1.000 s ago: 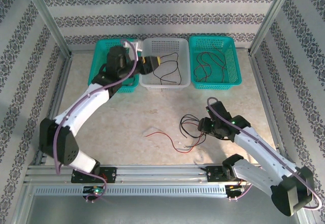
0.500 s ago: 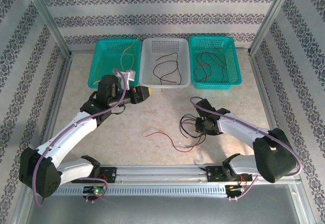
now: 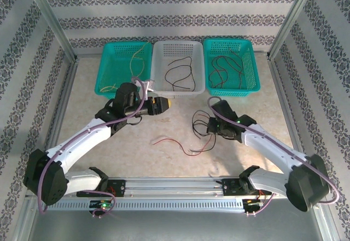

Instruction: Untangle the cables

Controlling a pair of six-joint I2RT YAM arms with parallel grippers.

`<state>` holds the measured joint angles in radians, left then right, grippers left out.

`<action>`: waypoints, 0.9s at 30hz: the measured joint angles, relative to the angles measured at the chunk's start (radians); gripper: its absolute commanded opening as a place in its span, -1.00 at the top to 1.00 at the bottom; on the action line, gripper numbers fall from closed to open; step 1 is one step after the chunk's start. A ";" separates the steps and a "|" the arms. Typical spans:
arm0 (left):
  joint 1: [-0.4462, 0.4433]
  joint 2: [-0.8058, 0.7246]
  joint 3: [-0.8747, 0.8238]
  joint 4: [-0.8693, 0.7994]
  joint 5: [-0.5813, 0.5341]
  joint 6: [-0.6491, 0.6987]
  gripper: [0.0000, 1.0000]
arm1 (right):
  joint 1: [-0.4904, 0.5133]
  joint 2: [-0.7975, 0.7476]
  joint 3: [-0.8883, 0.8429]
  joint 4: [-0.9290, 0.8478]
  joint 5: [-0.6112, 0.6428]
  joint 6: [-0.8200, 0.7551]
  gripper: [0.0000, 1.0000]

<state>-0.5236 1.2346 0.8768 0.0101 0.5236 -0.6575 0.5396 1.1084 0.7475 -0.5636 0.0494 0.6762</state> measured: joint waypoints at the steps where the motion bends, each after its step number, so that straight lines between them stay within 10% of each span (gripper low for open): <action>1: -0.011 0.010 0.000 0.014 0.001 0.000 -0.14 | 0.002 -0.035 0.025 0.000 -0.024 0.000 1.00; 27: -0.092 0.078 0.034 0.164 0.047 -0.013 -0.30 | 0.035 -0.205 0.307 0.046 -0.217 -0.014 1.00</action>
<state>-0.6151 1.3125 0.9104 0.1738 0.5709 -0.6704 0.5743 0.9035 1.0546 -0.5179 -0.1680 0.6617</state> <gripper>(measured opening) 0.650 0.057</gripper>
